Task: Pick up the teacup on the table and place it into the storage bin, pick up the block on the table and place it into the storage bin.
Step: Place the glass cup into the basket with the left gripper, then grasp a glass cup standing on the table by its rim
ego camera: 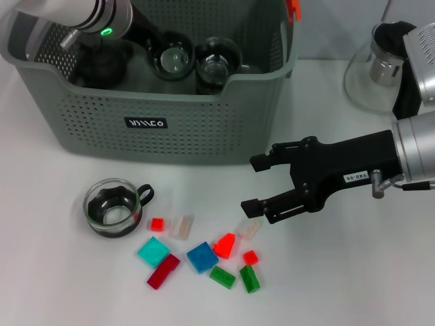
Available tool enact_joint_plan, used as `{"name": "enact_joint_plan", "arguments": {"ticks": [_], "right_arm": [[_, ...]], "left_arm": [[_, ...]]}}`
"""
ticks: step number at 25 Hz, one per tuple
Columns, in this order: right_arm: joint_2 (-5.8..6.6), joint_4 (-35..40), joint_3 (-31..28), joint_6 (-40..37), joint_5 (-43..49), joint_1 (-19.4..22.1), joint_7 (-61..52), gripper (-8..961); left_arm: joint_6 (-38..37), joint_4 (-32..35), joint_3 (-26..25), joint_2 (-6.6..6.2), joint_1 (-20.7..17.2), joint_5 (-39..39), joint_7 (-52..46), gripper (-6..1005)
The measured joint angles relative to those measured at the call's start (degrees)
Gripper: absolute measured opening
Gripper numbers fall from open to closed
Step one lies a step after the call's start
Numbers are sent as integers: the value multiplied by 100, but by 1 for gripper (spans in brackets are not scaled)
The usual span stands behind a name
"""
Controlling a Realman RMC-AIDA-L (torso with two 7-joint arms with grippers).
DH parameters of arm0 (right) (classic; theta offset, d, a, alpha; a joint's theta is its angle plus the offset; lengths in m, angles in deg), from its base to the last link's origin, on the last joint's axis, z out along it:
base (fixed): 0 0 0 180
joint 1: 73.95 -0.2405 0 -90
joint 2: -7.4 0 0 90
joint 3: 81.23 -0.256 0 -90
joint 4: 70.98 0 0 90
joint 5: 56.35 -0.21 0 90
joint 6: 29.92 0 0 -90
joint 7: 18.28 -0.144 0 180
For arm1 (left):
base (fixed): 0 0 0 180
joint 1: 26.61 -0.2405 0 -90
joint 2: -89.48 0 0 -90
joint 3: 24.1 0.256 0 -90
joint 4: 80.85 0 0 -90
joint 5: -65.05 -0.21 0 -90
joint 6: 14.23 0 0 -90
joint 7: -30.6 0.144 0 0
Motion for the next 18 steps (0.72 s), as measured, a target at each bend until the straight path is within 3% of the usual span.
{"name": "enact_joint_plan", "arguments": {"ticks": [9, 18], "right_arm": [[-1, -1, -4, 7, 0, -2, 4, 944], [-1, -1, -10, 5, 0, 33, 4, 945]], "left_arm": [[84, 88, 6, 62, 0, -31, 0, 128], [230, 148, -13, 81, 0, -59, 0, 420]]}}
